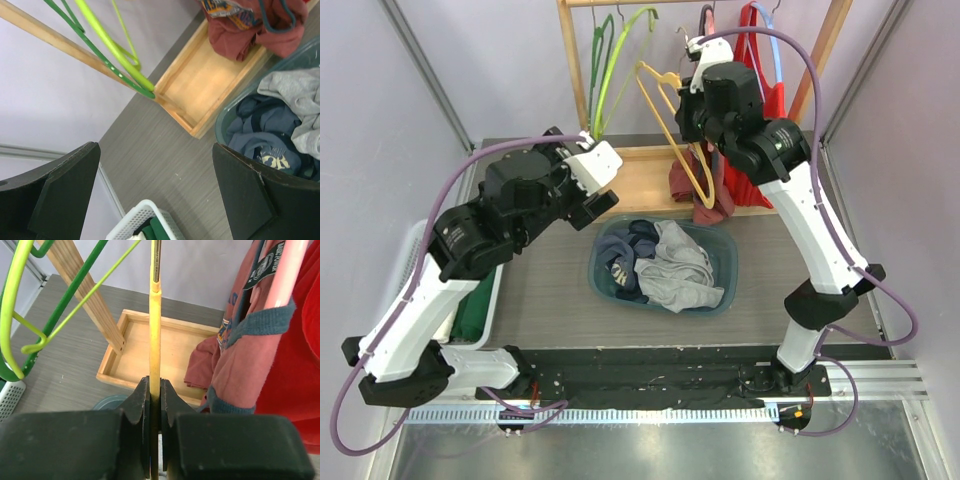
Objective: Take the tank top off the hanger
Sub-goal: Place the hanger at the clothesline.
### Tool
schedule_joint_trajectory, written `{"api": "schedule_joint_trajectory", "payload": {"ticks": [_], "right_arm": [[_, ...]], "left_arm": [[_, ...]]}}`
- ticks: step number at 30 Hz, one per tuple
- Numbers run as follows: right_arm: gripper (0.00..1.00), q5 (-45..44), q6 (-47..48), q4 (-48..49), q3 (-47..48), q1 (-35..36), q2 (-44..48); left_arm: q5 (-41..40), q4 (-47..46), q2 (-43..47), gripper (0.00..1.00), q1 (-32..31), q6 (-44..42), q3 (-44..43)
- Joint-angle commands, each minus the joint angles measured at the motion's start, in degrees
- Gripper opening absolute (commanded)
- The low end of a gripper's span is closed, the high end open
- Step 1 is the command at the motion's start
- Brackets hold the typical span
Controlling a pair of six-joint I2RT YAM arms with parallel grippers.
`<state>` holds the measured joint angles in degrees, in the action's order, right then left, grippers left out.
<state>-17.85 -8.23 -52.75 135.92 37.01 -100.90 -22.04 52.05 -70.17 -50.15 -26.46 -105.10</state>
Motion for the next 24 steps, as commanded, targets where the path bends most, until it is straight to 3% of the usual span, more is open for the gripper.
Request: {"api": "schedule_joint_trajectory", "payload": {"ticks": [1, 7, 10, 24], "right_arm": [[0.01, -7.5, 2.4, 5.6, 2.8, 0.8, 1.5], [0.01, -19.5, 6.0, 10.5, 5.8, 2.6, -5.8], [0.01, -21.1, 8.0, 14.0, 7.5, 2.7, -9.0], [0.01, -17.2, 14.8, 31.4, 6.0, 1.3, -13.2]], "left_arm": [[-1.2, -2.1, 1.1, 1.0, 0.3, -1.1, 2.0], [-1.6, -1.7, 0.6, 1.0, 0.2, 0.9, 1.8], [-1.2, -1.7, 1.5, 1.0, 0.2, 1.7, 3.1], [-1.9, -2.8, 6.3, 1.0, 0.3, 0.5, 11.8]]}}
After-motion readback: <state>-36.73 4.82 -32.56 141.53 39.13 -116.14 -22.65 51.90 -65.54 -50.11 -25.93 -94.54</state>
